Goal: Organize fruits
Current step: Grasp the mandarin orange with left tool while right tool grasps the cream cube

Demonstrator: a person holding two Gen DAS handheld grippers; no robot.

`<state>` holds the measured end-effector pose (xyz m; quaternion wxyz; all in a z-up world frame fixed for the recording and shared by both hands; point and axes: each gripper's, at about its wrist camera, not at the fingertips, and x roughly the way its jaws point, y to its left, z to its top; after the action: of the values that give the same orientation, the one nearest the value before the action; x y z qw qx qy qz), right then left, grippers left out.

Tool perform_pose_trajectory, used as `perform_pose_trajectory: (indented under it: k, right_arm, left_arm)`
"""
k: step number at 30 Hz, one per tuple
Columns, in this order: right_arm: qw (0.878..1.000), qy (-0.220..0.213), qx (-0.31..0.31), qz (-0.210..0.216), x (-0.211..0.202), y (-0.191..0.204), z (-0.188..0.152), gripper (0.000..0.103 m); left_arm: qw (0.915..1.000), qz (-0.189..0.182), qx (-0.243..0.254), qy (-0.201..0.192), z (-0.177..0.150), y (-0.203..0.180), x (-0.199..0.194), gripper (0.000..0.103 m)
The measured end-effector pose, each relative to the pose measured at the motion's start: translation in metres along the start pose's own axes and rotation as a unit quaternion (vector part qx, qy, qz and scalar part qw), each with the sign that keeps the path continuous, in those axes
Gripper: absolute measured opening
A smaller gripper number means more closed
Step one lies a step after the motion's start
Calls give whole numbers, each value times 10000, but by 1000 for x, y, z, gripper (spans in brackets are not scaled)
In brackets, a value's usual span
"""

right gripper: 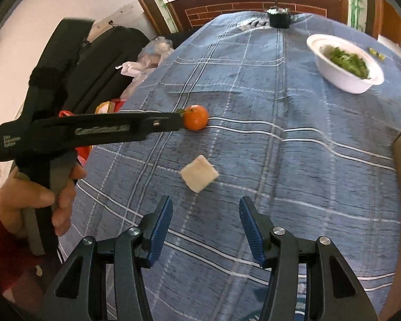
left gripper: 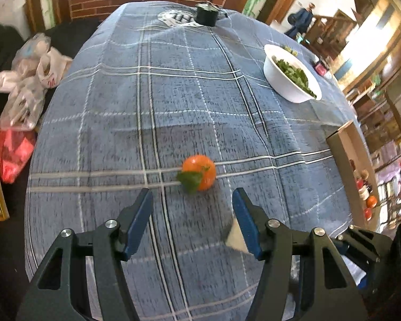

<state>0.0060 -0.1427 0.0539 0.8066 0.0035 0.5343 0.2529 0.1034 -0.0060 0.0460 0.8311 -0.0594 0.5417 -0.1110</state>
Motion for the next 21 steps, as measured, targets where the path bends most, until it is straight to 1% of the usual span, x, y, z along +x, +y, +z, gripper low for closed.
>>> perform_pose_trajectory:
  k: [2, 4, 8, 10, 14, 16, 17, 20, 21]
  right_arm:
    - [10000, 52, -23, -20, 8, 6, 3, 53]
    - [9999, 118, -78, -32, 16, 12, 5, 52]
    - [9997, 199, -85, -95, 28, 18, 9, 52]
    - [9996, 224, -74, -133, 34, 18, 11, 52]
    - [9993, 294, -42, -220, 42, 15, 13, 52]
    - [9992, 299, -16, -253, 45, 14, 14, 52]
    - [9992, 298, -12, -266, 46, 14, 14, 52]
    - [9991, 324, 9, -268, 50, 13, 17, 47]
    - [9990, 329, 4, -287, 51, 12, 18, 44]
  left_arm:
    - [9999, 20, 153, 26, 4, -4, 5, 60]
    - [9995, 46, 311, 67, 9, -9, 9, 57]
    - [9988, 54, 470, 132, 14, -13, 17, 56]
    - [9985, 50, 503, 190, 15, -13, 21, 52]
    - [9982, 59, 529, 260, 14, -12, 28, 52]
    - [9982, 62, 513, 307, 14, -10, 31, 44]
    - [9982, 61, 504, 321, 14, -9, 32, 43]
    - [9983, 59, 463, 335, 14, -7, 34, 43]
    - [9984, 59, 454, 335, 14, -6, 34, 41]
